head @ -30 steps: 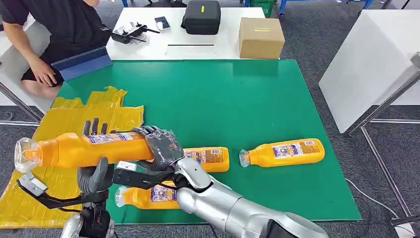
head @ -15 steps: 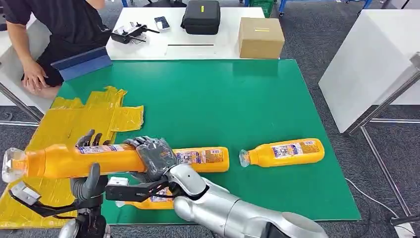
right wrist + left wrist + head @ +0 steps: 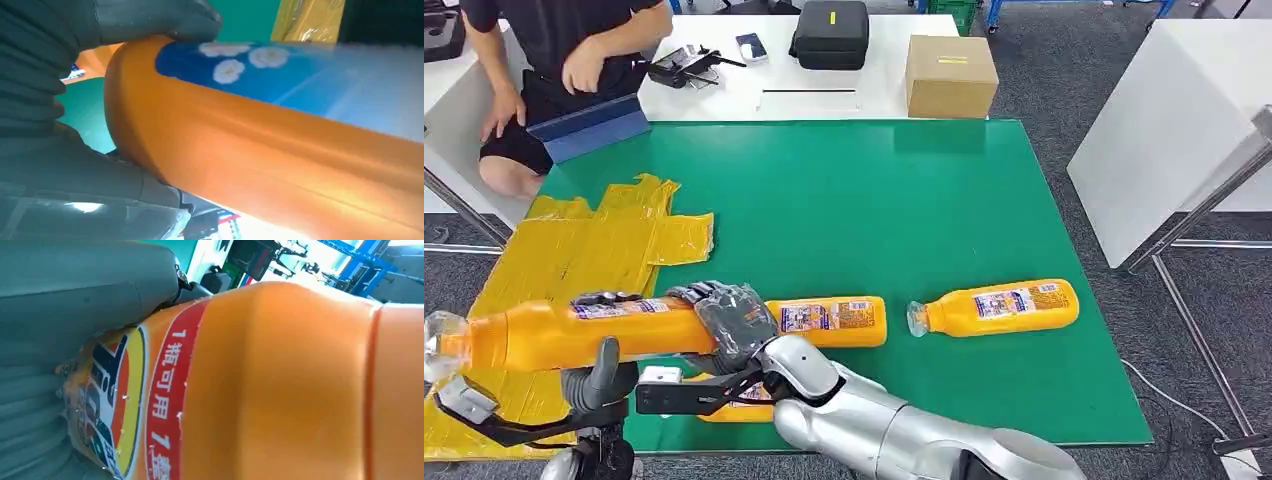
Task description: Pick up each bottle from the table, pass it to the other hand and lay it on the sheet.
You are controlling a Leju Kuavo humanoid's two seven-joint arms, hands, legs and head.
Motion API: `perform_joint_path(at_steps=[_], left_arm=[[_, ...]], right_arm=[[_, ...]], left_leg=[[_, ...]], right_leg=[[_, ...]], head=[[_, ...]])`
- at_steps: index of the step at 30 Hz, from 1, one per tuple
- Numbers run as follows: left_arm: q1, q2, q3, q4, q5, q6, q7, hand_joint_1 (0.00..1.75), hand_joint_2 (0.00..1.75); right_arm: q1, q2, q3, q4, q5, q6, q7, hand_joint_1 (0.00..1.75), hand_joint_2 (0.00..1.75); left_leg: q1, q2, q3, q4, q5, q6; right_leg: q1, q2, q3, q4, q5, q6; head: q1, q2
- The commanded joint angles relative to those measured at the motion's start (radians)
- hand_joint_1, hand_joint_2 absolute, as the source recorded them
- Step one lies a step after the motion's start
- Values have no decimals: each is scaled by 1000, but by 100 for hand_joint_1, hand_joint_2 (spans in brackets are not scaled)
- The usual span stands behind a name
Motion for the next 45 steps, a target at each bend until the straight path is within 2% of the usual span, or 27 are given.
perform_joint_path(at_steps=[1, 2, 6, 8, 12, 14, 17, 20, 22, 24, 27, 33, 35, 37, 43, 44, 45], left_arm=[[-78, 34, -50, 25, 12, -9, -10, 175, 175], [-67, 37, -51, 15, 16, -7, -16, 175, 175], [-57, 41, -49, 7, 19, -8, -19, 175, 175], [-44, 44, -47, 0, 23, -8, -24, 175, 175], [-37, 42, -37, 5, 28, -20, -27, 175, 175], [-37, 33, -31, 9, 28, -31, -23, 175, 175], [-44, 22, -27, 15, 24, -43, -9, 175, 175], [-64, 27, -15, 21, 18, -47, -3, 175, 175], [-67, 29, -9, 21, 15, -46, -1, 175, 175], [-76, 43, 6, 11, -7, -42, -1, 175, 175], [-90, 63, 31, -13, -43, -54, 1, 175, 175], [-88, 56, 77, -40, -115, -67, 8, 175, 175], [-88, 63, 98, -57, -221, -18, -23, 175, 175], [-91, 69, 107, -60, -215, -25, -22, 175, 175], [-105, 95, 163, -156, -648, 179, -86, 175, 175], [-115, 100, 151, -166, -812, 267, -98, 175, 175], [-119, 99, 150, -167, -813, 267, -97, 175, 175]], right_arm=[[60, -11, 79, 41, 51, -23, -30, 0, 0], [64, -11, 50, 50, 78, -61, -38, 0, 0], [66, -11, 15, 58, 83, -68, -59, 0, 0], [79, -11, -62, 60, 109, -108, -86, 0, 0], [104, -20, -242, 33, 202, -82, -144, 0, 0], [144, -38, -354, -47, 280, -65, -150, 0, 0], [216, -105, -491, -269, 372, -28, -120, 0, 0], [278, -159, -566, -453, 420, 43, -97, 0, 0], [293, -161, -581, -479, 434, 41, -95, 0, 0], [341, -196, -622, -590, 456, 37, -88, 0, 0], [421, -255, -700, -767, 474, 66, -83, 0, 0], [575, -312, -866, -1035, 500, 103, -109, 0, 0], [627, -315, -907, -1106, 504, 109, -128, 0, 0], [643, -322, -912, -1130, 502, 116, -130, 0, 0], [736, -309, -954, -1215, 531, 146, -162, 0, 0], [748, -308, -957, -1216, 541, 147, -169, 0, 0], [750, -308, -957, -1217, 541, 146, -170, 0, 0]], left_leg=[[0, -6, 0, -2, 2, -2], [0, -4, 0, -1, 1, -1], [0, -5, -1, -1, 2, -3], [0, -5, -1, -1, 2, -3], [0, -4, -1, 0, 1, -2], [0, -4, -1, 0, 1, -2], [1, -5, -2, 0, 1, -1], [0, -8, -3, 1, 2, -2], [0, -8, -3, 1, 2, -2], [0, -5, -2, 1, 1, -1], [0, -8, -3, 1, 1, -2], [0, -6, -3, 1, 1, -1], [0, -9, -2, 1, 1, -2], [0, -6, -2, 1, 0, -2], [0, -5, -3, 1, 0, -2], [0, -5, -3, 1, 0, -3], [0, -4, -3, 1, 0, -2]], right_leg=[[0, -7, 2, -2, 0, -1], [0, -5, 1, -1, 0, 0], [0, -7, 2, -2, 0, -1], [0, -7, 1, -1, 0, -1], [0, -5, 0, 0, 0, -1], [0, -5, 1, -1, 0, 0], [1, -5, 1, -1, 0, 0], [0, -9, 0, 0, 0, 0], [0, -9, 0, 0, 0, 0], [0, -5, 0, -1, 0, 0], [0, -8, 1, -1, 0, 0], [0, -7, 0, -1, 0, 0], [0, -9, 1, -1, -1, 0], [0, -7, 1, -1, -1, 0], [0, -6, -1, 0, 0, -1], [0, -6, -1, 1, -1, -1], [0, -5, -1, 0, 0, -1]], head=[[0, 0], [0, 0], [0, 0], [0, 0], [0, 0], [0, 0], [0, 0], [0, 0], [0, 0], [0, 0], [0, 0], [0, 0], [0, 0], [0, 0], [0, 0], [0, 0], [0, 0]])
